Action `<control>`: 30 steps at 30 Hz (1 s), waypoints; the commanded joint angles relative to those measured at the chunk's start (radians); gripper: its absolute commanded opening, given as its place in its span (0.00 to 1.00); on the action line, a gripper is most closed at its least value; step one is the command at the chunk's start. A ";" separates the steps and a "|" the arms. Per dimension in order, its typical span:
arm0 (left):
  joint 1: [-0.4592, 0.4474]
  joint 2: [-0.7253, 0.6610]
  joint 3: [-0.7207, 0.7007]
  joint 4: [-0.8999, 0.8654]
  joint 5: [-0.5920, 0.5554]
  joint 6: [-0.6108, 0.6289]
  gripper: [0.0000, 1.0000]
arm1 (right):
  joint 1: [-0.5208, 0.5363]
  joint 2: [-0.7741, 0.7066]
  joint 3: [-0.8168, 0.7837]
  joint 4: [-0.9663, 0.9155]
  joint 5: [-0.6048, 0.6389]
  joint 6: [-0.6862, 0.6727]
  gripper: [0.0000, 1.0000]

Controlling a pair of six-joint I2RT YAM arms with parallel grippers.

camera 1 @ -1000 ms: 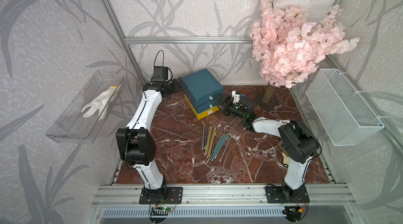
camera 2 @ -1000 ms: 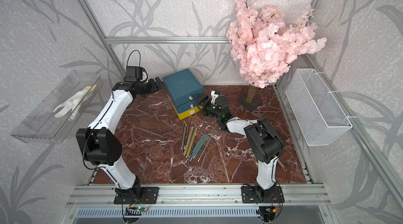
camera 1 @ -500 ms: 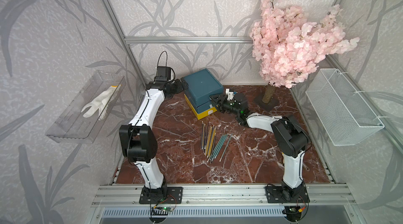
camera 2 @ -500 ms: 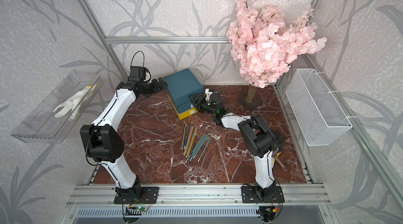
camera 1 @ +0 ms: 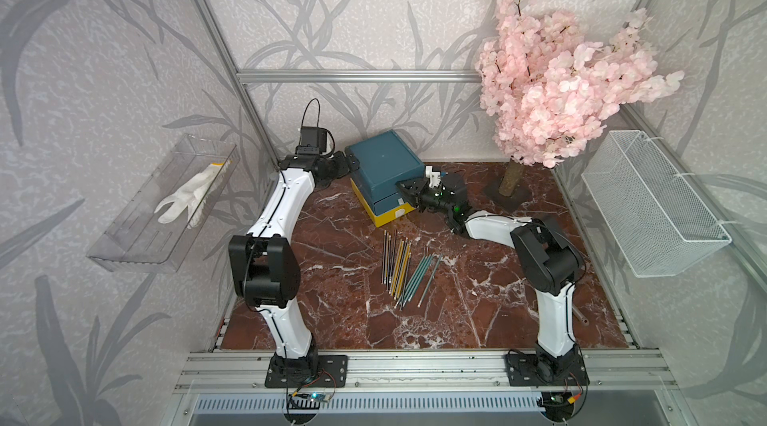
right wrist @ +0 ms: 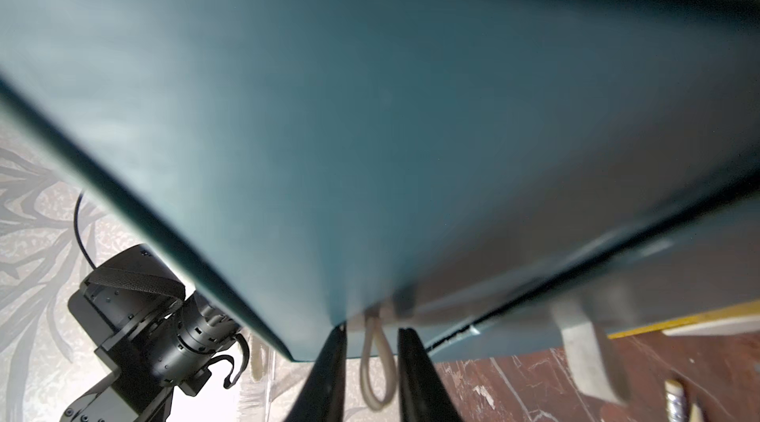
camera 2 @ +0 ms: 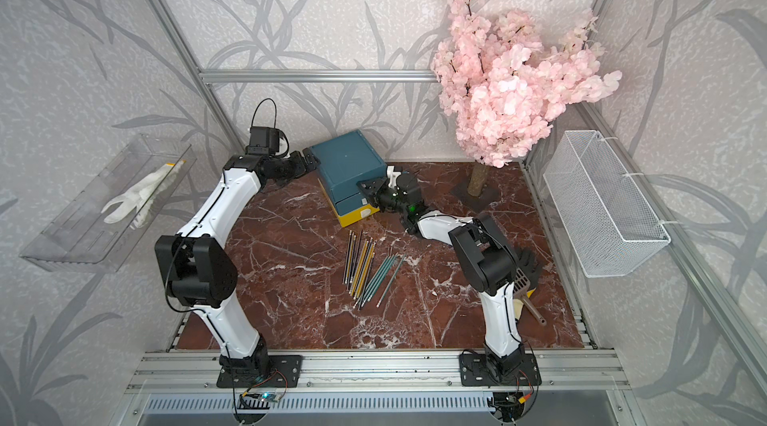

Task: Please place the pencils in the drawer according to their color
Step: Open the drawer in the storage box.

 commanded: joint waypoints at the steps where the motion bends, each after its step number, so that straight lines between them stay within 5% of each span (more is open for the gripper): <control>1: -0.011 0.017 0.033 0.010 -0.004 -0.010 1.00 | -0.013 0.023 0.038 -0.002 -0.008 -0.010 0.15; 5: -0.016 0.030 0.036 0.015 -0.016 -0.018 1.00 | -0.027 0.024 0.045 -0.002 -0.020 -0.006 0.00; 30: -0.068 0.127 0.058 0.065 -0.058 -0.105 1.00 | -0.035 -0.277 -0.398 0.163 -0.025 0.065 0.00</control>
